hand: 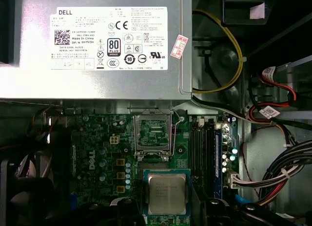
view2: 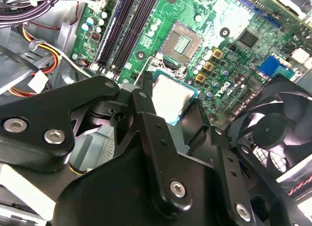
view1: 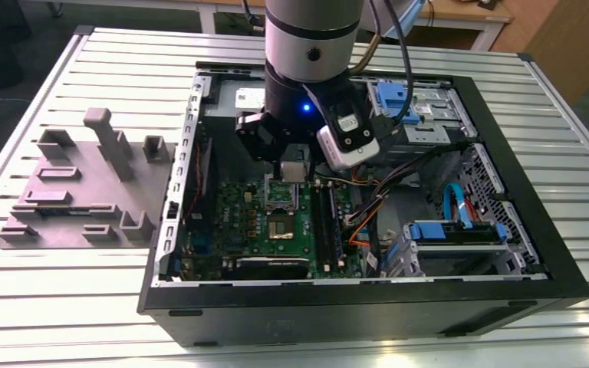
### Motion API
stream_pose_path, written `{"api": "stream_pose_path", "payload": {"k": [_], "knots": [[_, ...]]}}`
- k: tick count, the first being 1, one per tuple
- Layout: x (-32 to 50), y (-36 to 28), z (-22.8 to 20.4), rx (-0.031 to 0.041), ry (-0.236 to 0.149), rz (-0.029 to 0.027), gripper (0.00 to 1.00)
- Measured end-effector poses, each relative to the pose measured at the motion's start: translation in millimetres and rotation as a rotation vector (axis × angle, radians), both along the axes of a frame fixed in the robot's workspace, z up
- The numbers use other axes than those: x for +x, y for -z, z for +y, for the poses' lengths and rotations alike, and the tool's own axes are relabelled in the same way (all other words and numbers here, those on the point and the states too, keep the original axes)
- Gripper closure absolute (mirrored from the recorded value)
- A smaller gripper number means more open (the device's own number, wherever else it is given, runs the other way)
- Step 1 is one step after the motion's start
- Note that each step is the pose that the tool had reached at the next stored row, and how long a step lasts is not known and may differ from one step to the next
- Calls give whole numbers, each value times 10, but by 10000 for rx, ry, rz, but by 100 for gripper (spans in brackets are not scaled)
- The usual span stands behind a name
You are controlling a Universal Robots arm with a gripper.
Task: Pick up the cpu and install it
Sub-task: 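Place the cpu into insertion slot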
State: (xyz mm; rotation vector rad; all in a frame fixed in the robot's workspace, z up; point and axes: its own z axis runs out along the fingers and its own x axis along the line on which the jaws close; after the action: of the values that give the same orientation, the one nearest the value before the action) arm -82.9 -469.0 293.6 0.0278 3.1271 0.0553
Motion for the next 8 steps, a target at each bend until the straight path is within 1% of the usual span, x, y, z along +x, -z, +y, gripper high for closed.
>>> {"api": "stream_pose_path", "payload": {"k": [7, 8], "knots": [[0, 28, -1, -1, -1, 1, 53], [0, 27, -1, 20, -2, 3, 53]]}}
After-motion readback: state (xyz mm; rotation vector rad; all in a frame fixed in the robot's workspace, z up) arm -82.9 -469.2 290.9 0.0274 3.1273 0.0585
